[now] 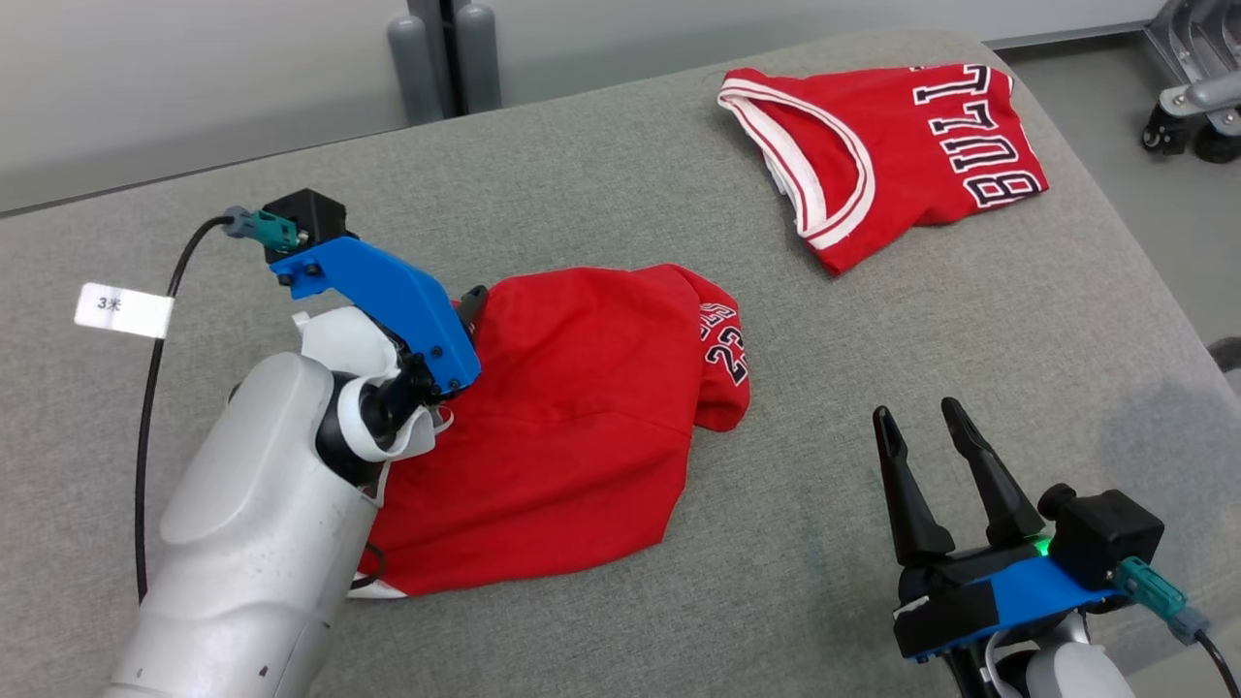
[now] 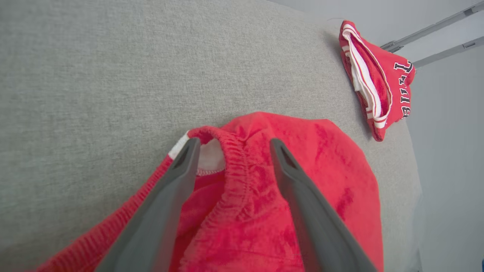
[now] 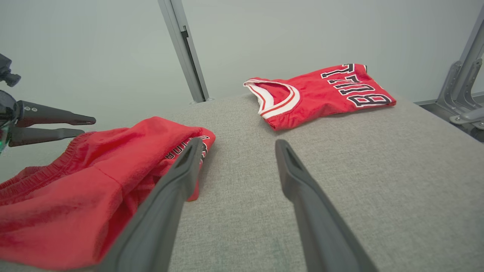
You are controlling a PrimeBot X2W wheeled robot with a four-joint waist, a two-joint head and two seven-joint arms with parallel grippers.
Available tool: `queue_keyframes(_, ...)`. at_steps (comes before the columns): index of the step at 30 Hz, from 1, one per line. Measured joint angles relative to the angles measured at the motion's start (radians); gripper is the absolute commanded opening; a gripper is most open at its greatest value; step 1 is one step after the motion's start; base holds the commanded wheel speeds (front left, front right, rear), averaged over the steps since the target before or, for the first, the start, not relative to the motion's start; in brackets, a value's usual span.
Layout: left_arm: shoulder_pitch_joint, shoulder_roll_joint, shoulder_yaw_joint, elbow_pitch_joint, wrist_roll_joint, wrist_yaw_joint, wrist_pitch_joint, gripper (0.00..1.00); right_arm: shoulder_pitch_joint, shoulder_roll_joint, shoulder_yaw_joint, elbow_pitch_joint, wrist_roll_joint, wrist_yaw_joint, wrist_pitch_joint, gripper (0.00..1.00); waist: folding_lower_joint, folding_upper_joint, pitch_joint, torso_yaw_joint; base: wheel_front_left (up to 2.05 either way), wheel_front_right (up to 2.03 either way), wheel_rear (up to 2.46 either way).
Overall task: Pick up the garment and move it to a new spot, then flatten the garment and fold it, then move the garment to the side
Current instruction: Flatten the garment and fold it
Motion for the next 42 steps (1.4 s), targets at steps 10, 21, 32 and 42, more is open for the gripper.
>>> queue_keyframes(10,-0.034,-0.022,0.006,0.111,-0.042,-0.07,0.015,0.14,-0.01,0.0,0.014,0.002,0.006,0.0,-0.012,1.0,0.0,0.0,0.038,-0.035,0.0,0.0,0.0)
queue_keyframes(21,-0.196,-0.003,-0.089,0.075,0.141,-0.306,-0.379,0.0,-0.018,0.0,-0.005,0.004,-0.002,0.0,-0.015,1.0,0.0,0.0,0.032,0.011,0.0,0.0,0.0)
queue_keyframes(32,-0.232,0.072,-0.472,-0.27,0.172,-0.34,-0.585,0.0,-0.01,0.0,-0.013,0.006,-0.009,0.0,-0.004,1.0,0.0,0.0,-0.019,0.097,0.0,0.0,0.0)
queue_keyframes(42,0.0,0.267,-0.842,-0.433,0.118,-0.34,-0.467,0.0,0.0,0.0,-0.022,-0.004,-0.016,0.0,0.013,1.0,0.0,0.0,-0.049,0.189,0.0,0.0,0.0)
